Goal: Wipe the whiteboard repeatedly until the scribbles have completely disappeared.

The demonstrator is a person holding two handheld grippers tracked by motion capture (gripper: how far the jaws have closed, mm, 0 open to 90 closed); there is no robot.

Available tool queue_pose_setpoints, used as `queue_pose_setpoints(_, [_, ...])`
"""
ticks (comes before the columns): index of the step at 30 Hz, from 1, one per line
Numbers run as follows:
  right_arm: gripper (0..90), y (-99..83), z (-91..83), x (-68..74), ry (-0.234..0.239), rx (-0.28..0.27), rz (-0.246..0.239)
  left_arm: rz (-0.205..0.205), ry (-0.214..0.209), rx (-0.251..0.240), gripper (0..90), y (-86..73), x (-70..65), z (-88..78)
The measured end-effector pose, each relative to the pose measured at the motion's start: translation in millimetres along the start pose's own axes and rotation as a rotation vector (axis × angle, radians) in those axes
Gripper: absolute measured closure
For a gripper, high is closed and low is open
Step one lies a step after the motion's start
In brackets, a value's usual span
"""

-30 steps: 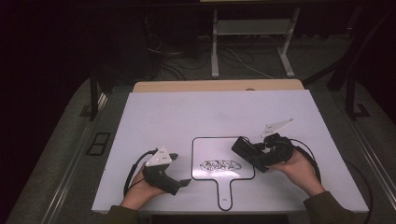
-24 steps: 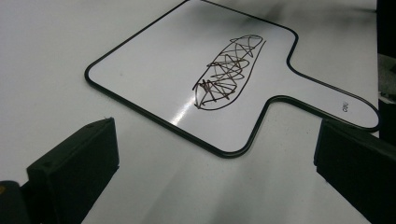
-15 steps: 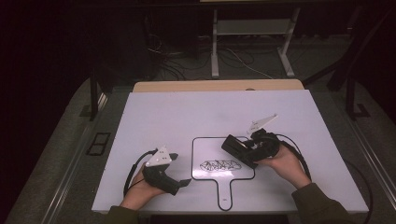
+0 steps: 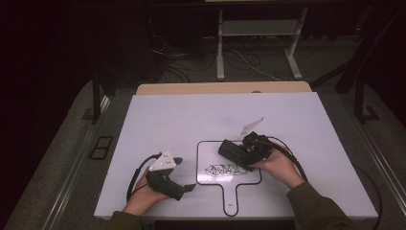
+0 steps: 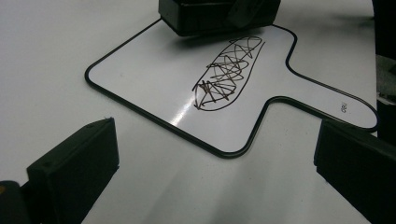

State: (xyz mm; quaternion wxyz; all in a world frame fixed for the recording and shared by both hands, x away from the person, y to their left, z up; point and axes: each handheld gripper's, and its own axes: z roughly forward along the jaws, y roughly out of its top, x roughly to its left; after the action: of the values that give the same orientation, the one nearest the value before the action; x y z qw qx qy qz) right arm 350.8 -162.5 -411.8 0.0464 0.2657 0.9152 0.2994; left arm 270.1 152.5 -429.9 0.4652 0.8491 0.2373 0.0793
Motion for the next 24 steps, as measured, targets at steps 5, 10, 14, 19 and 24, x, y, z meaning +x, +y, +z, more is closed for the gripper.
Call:
queue_pose_setpoints(5, [38.8,1.8,6.0,0.6,-0.009,0.019,-0.015,0.001,0.000,0.000,0.0,-0.1,-1.2,-0.2])
queue_pose_setpoints(10, [38.8,2.0,10.1,2.1,-0.040,0.042,-0.042,0.007,-0.001,0.005,0.0,0.0,-1.1,0.1])
queue_pose_setpoints(14, [38.8,2.1,12.1,3.4,-0.062,0.056,-0.056,0.004,0.000,0.002,0.0,-0.2,-1.0,0.0])
queue_pose_setpoints(19, [38.8,2.0,15.1,6.7,-0.074,0.071,-0.062,0.006,-0.001,0.005,0.0,-0.1,-1.0,0.1])
queue_pose_setpoints(24, [38.9,1.7,16.3,6.7,-0.097,0.078,-0.081,0.003,-0.001,0.002,0.0,-0.3,-0.9,-0.1])
